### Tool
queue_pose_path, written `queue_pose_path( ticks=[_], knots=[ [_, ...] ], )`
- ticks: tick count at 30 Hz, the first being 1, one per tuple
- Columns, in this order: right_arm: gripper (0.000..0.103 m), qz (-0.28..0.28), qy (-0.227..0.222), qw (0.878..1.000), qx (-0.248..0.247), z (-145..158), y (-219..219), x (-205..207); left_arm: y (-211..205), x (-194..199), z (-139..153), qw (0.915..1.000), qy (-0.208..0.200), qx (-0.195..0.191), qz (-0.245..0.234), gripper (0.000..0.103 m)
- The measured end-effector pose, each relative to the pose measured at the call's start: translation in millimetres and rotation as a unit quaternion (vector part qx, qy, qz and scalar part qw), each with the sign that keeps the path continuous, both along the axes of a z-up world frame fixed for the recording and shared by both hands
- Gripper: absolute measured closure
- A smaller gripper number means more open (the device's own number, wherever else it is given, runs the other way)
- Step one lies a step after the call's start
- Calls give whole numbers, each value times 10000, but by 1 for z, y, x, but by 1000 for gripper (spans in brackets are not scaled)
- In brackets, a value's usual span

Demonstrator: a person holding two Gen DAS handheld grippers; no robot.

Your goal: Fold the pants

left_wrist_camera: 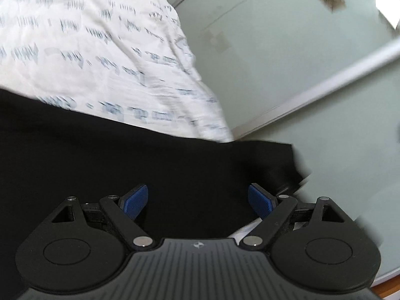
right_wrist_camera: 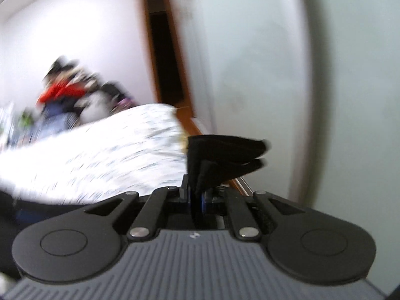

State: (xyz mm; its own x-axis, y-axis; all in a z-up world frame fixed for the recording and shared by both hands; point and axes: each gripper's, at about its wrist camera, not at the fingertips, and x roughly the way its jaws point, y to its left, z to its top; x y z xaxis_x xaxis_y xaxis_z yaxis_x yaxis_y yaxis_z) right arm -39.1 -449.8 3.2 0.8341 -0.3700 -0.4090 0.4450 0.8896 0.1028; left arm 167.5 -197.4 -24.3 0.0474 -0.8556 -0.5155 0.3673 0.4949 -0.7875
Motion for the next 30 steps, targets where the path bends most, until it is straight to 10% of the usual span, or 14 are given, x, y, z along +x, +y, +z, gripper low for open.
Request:
queue_pose_path(
  ticks=[5, 13, 20, 30],
  knots=[
    [94, 1104, 497, 9883, -930, -5, 81, 21, -8, 11, -24, 9923, 943, -803, 12, 16],
    [95, 1872, 876, 9699, -1286, -24, 134, 25, -5, 12, -46, 9893, 1127, -894, 261, 16],
    [95, 1756, 932, 9655, -1685, -22, 146, 27, -8, 5, -42, 9981, 502, -275, 233, 90],
    [95, 2120, 878, 9503, -2105, -22, 180, 43, 32, -17, 0, 9876, -1464, 451, 352, 97]
  ],
)
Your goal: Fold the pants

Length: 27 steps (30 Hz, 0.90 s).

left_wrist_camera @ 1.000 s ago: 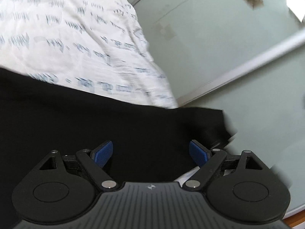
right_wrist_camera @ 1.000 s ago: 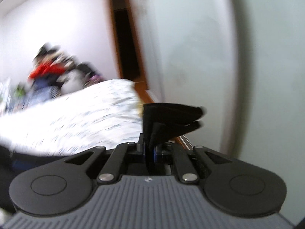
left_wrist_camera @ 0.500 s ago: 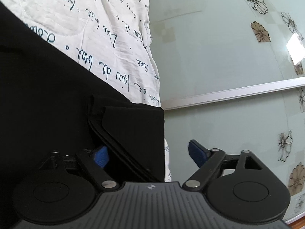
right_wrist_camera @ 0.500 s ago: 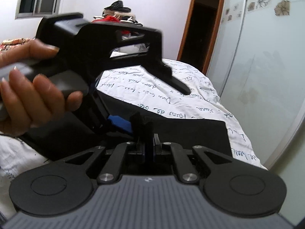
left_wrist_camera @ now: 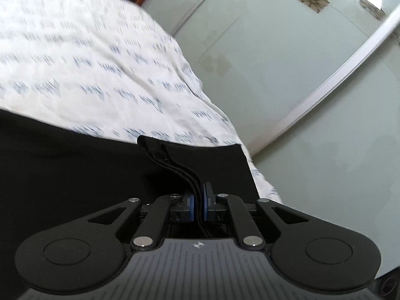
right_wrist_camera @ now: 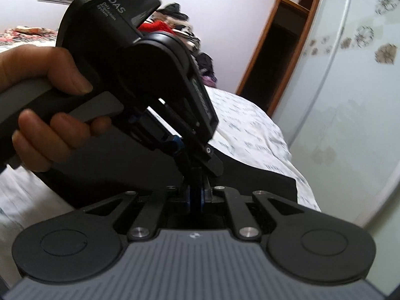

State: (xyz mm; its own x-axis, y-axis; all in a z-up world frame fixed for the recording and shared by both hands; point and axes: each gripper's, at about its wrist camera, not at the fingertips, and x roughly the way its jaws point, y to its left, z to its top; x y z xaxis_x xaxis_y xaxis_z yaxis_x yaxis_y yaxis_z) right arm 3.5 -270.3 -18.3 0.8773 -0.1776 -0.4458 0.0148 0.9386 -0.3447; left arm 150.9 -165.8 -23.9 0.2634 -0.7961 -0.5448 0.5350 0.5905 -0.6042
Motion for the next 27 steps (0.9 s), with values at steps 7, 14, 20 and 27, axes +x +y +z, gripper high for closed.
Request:
queue_pose_path(
  ticks=[7, 14, 20, 27],
  knots=[
    [95, 731, 36, 9971, 188, -2, 41, 22, 52, 3, 5, 9957, -430, 699, 440, 97],
    [94, 1310, 238, 9907, 291, -11, 72, 43, 86, 3, -1, 9887, -607, 1160, 728, 97],
    [94, 1502, 377, 9872, 373, -15, 68, 51, 93, 1, -9, 9856, -651, 1344, 798, 97],
    [69, 1830, 824, 9755, 902, -20, 65, 51, 100, -7, -3, 9732, -774, 1813, 1185, 85]
  ],
)
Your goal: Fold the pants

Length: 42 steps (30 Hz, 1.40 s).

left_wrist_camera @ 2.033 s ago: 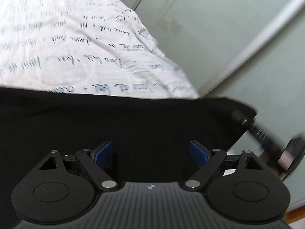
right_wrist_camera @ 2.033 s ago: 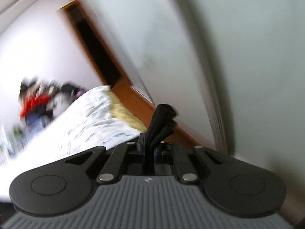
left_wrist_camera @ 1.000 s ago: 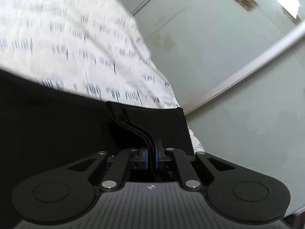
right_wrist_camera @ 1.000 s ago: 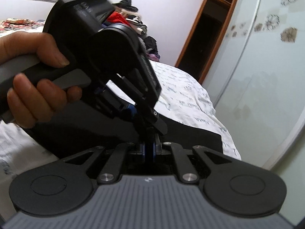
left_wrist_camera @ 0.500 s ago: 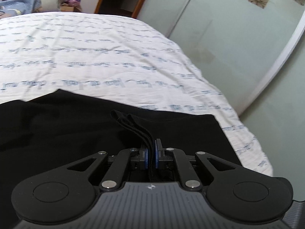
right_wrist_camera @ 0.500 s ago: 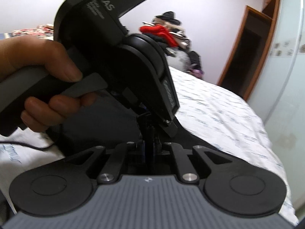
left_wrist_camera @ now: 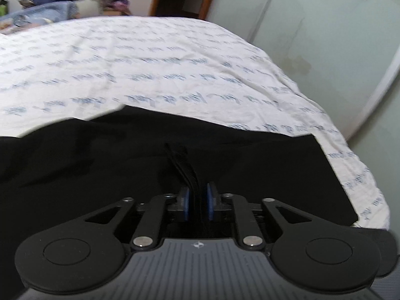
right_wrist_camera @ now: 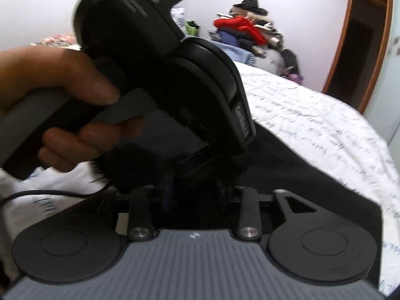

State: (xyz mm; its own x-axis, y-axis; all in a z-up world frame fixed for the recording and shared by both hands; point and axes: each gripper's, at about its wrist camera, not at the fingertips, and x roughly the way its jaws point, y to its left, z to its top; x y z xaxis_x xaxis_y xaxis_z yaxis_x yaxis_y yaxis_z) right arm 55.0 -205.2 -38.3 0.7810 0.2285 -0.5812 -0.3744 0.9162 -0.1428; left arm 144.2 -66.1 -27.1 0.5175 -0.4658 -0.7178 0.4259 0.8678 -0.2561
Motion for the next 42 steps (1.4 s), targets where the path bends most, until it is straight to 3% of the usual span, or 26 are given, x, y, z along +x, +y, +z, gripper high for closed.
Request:
queue_pose_path(
  ticks=[2, 5, 9, 12, 14, 17, 21, 22, 23, 25, 28, 31, 34, 37, 42],
  knots=[
    [69, 103, -24, 9998, 158, 11, -17, -9, 7, -5, 11, 9987, -356, 186, 312, 81],
    [69, -401, -355, 9986, 17, 30, -55, -22, 11, -2, 25, 9964, -652, 238, 493, 75],
    [69, -1424, -640, 9846, -789, 30, -114, -16, -14, 12, 24, 9991, -396, 161, 74, 73],
    [70, -1650, -601, 9724, -1535, 16, -141, 2, -42, 14, 14, 9980, -381, 374, -325, 73],
    [70, -1687, -499, 9699, -1685, 9, -154, 13, -58, 13, 4, 9961, -384, 631, -492, 73],
    [70, -1606, -314, 9762, -1420, 8, -161, 31, -74, 10, -11, 9921, -463, 999, -605, 67],
    [66, -1794, 32, 9797, -894, -3, -161, 51, -74, -5, -1, 9894, -794, 1086, -551, 64],
    [66, -1916, 12, 9784, -779, -1, -164, 50, -71, -9, 3, 9898, -863, 1008, -519, 56],
    [66, -2077, -59, 9753, -743, 3, -170, 49, -68, -13, 7, 9905, -902, 915, -485, 41],
    [67, -2248, -173, 9723, -624, 8, -173, 36, -65, -21, 8, 9913, -958, 787, -454, 31],
    [64, -2052, -55, 9784, -234, 12, -167, 14, -70, -34, 0, 9878, -984, 1034, -628, 31],
    [58, -1809, 287, 9801, -770, -6, -150, 1, -78, -48, -9, 9789, -1168, 1520, -709, 31],
    [54, -2063, 167, 9757, -726, -1, -150, -12, -73, -65, -3, 9751, -1414, 1530, -765, 31],
    [36, -2105, -79, 9758, -590, 12, -147, -26, -73, -70, -7, 9739, -1397, 1565, -870, 29],
    [33, -2053, 203, 9753, -783, -3, -143, -30, -75, -75, -10, 9733, -1411, 1608, -836, 28]
  ],
)
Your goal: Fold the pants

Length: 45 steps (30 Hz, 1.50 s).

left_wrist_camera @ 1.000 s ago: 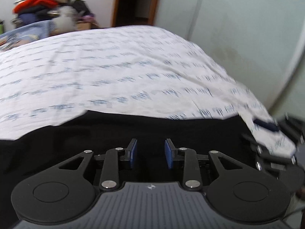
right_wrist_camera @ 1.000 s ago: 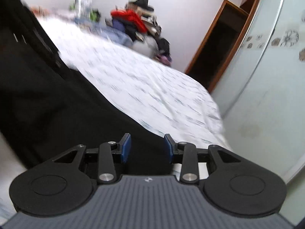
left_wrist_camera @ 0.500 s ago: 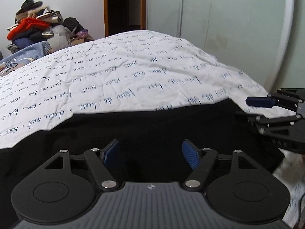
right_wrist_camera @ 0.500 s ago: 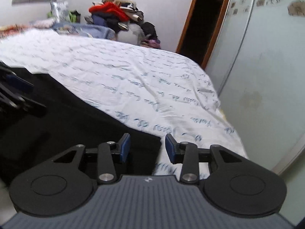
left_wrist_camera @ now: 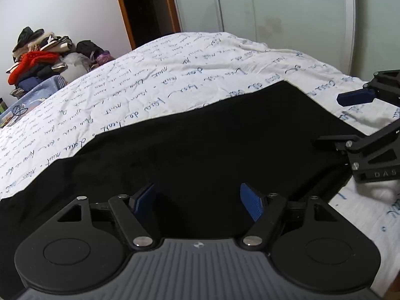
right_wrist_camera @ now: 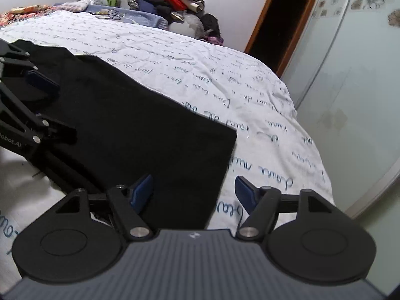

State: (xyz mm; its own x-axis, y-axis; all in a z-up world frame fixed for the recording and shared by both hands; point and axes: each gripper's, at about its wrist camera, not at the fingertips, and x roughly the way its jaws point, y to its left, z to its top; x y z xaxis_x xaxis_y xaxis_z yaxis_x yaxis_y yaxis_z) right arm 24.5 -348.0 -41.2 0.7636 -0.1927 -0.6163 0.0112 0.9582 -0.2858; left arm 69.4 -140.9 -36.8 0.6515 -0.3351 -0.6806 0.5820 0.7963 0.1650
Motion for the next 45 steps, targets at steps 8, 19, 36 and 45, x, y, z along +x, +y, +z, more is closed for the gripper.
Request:
queue_pose_path(
  ticks=[8, 19, 36, 45],
  knots=[
    [15, 52, -104, 9999, -101, 7, 13, 0, 7, -1, -3, 9997, 199, -127, 75, 27],
    [0, -308, -836, 9953, -384, 30, 39, -2, 66, 8, 20, 9925, 160, -788, 924, 25],
    [0, 891, -652, 9929, 444, 31, 181, 41, 239, 13, 37, 9517, 397, -1667, 2547, 19],
    [0, 1978, -750, 9769, 295, 27, 259, 47, 303, 15, 50, 9251, 184, -1714, 3383, 17]
  ],
)
